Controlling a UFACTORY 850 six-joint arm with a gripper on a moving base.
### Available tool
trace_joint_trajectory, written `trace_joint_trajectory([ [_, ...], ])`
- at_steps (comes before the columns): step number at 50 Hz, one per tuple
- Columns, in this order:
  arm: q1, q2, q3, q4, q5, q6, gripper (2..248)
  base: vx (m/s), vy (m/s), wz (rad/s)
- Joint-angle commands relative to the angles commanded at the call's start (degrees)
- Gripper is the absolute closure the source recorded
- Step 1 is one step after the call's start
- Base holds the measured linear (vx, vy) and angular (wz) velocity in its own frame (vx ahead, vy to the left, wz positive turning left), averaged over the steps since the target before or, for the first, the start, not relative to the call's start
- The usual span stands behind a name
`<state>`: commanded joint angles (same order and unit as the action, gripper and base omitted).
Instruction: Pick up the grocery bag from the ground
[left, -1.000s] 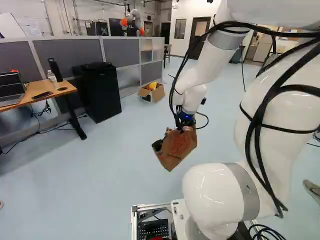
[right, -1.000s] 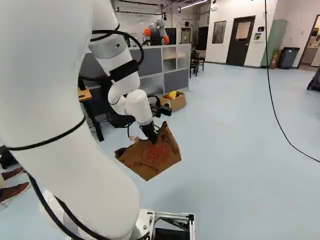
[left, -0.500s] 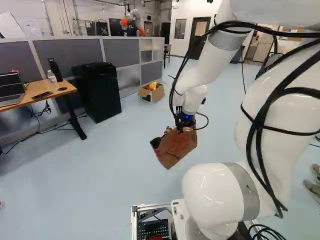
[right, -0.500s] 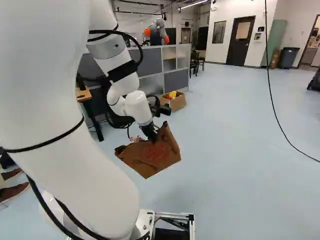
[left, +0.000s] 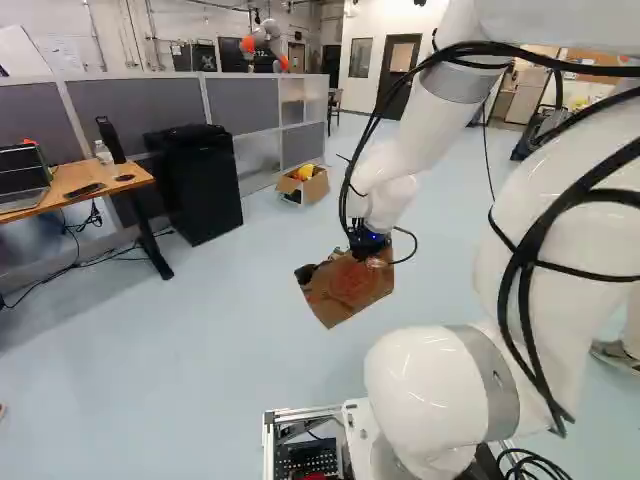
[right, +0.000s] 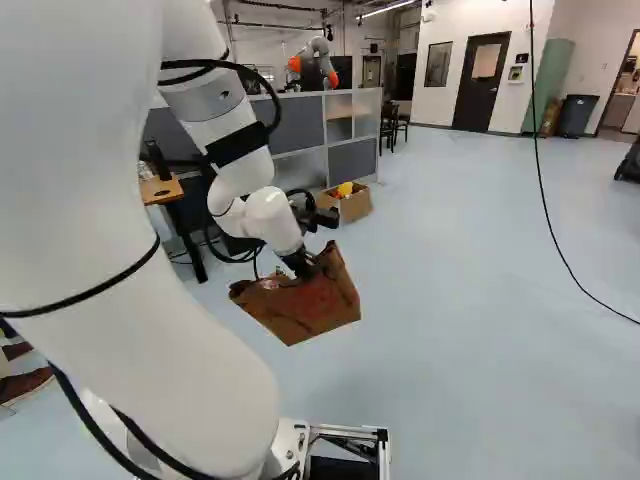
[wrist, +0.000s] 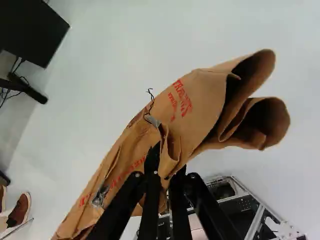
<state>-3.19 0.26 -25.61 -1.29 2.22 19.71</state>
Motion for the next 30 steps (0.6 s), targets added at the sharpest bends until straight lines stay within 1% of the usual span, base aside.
trace_joint_trajectory([
  [11,0.3,1.47,1.92,0.12,4.45,-1.84,229,0.0,0.0,0.0],
  [30,0.94,4.64,6.08,0.38,14.09,-5.81,229,0.0,0.0,0.0],
])
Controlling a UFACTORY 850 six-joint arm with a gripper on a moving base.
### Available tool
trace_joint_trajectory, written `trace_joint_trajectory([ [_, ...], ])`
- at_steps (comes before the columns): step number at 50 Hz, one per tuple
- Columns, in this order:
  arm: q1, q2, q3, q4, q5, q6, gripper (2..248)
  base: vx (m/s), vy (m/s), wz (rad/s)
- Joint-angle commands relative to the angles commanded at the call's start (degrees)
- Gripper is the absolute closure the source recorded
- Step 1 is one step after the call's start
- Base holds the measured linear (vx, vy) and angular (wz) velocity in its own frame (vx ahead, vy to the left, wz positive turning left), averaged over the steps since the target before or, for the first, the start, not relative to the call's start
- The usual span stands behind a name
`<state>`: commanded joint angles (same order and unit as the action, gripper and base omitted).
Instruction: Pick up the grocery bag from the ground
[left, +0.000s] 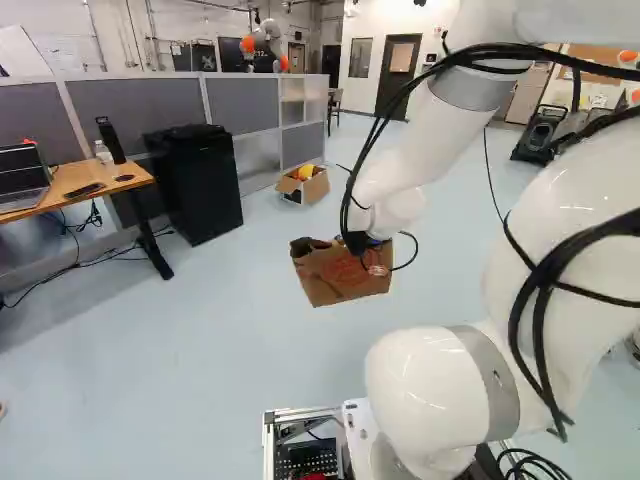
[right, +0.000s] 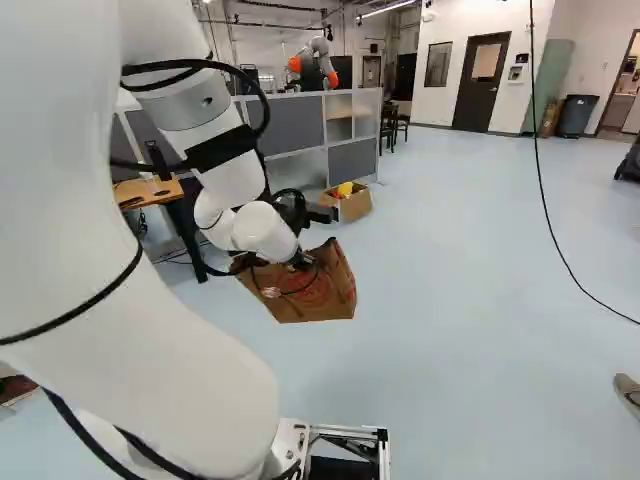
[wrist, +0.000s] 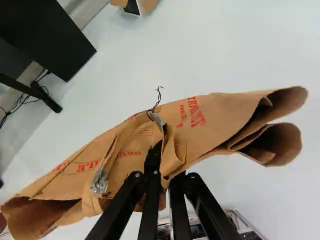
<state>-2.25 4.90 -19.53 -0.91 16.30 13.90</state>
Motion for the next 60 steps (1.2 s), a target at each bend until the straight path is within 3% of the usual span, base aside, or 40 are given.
trace_joint_trajectory([
  [24,0.92,4.56,5.97,0.37,13.83,-5.71,229,0.0,0.0,0.0],
  [60,1.86,9.15,11.98,0.75,27.78,-11.46,229,0.0,0.0,0.0],
])
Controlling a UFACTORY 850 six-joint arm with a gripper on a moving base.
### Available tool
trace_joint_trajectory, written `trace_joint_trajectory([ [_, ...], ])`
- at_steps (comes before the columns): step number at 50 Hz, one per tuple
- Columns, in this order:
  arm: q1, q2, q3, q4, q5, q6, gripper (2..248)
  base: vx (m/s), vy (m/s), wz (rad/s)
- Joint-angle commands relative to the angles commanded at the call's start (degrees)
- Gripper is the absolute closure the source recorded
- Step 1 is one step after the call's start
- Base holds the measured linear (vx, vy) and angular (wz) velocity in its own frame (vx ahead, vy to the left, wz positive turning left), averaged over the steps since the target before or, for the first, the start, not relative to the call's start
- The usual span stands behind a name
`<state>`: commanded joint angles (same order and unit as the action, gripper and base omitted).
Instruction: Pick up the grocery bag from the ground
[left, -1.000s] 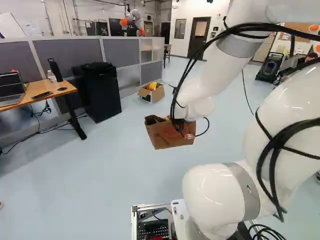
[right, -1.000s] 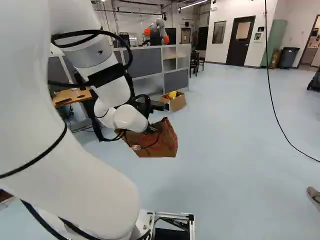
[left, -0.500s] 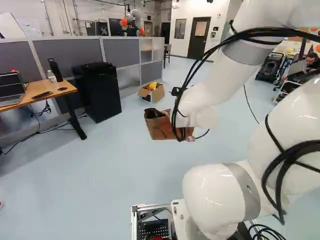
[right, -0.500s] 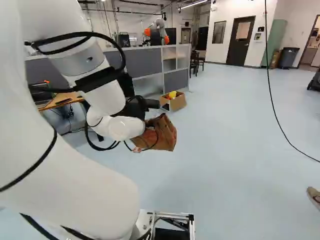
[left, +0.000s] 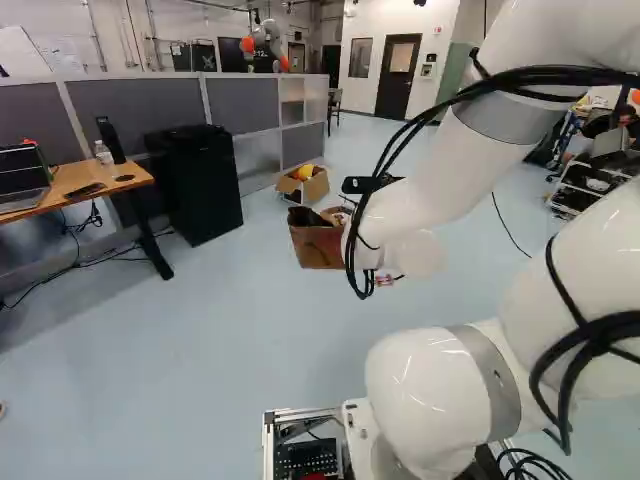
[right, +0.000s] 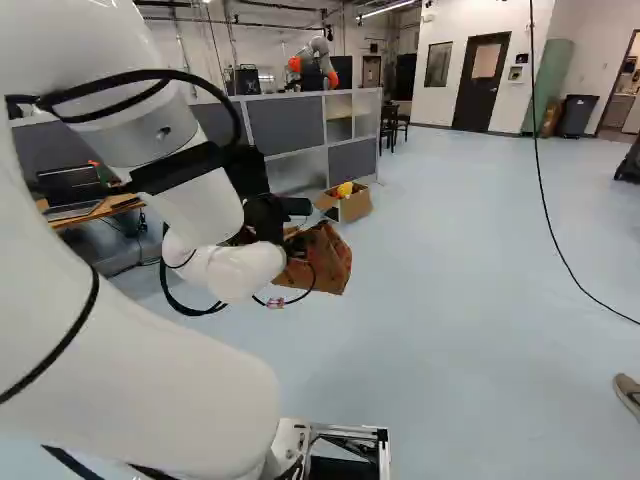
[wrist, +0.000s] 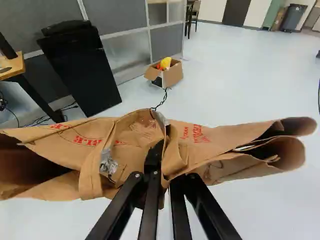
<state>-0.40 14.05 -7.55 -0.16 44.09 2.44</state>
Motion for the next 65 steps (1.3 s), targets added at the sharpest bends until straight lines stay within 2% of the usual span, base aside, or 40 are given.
trace_joint_trajectory([
  [29,0.35,1.75,2.29,0.14,5.31,-2.19,229,0.0,0.0,0.0],
  [65,0.4,1.95,2.55,0.16,5.91,-2.44,229,0.0,0.0,0.0],
])
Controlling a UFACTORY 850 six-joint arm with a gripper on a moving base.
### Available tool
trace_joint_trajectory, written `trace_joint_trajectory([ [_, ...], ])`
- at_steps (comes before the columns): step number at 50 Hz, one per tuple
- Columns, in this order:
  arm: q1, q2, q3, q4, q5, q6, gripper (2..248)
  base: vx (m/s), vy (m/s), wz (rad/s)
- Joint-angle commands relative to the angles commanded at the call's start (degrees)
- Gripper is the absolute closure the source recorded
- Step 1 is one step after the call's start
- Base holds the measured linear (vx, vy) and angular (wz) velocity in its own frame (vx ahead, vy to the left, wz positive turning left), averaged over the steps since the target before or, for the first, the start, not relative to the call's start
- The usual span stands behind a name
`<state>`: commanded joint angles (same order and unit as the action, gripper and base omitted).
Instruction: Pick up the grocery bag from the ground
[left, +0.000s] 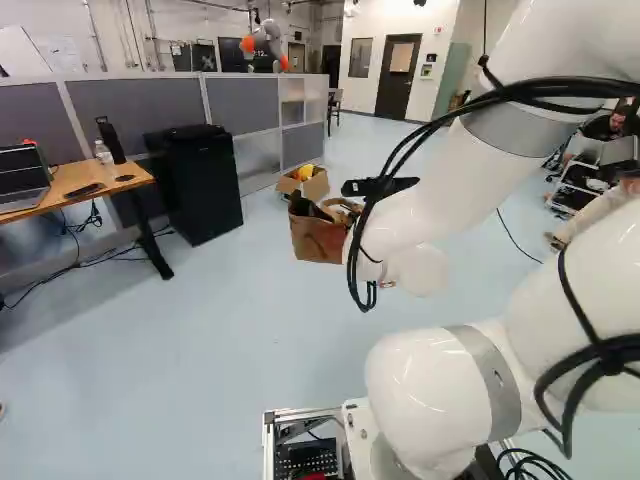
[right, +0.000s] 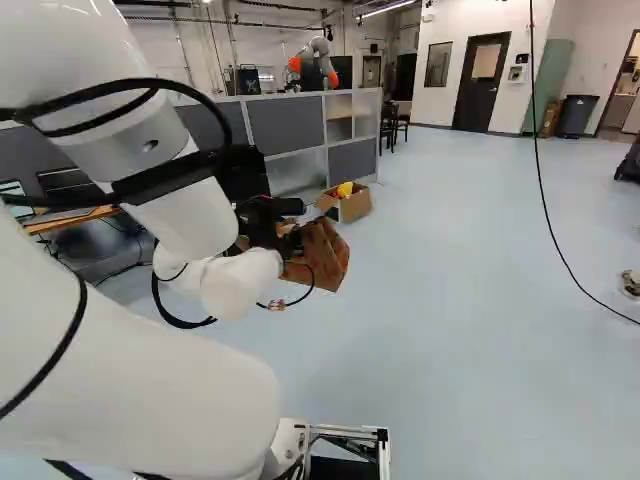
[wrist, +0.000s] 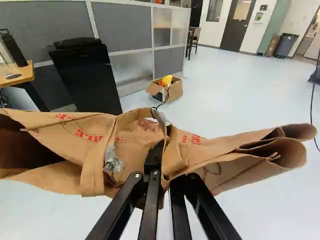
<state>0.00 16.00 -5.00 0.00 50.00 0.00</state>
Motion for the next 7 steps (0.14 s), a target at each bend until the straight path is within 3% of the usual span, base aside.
trace_joint_trajectory([
  [7,0.0,0.0,0.0,0.0,0.0,0.0,229,0.0,0.0,0.0],
])
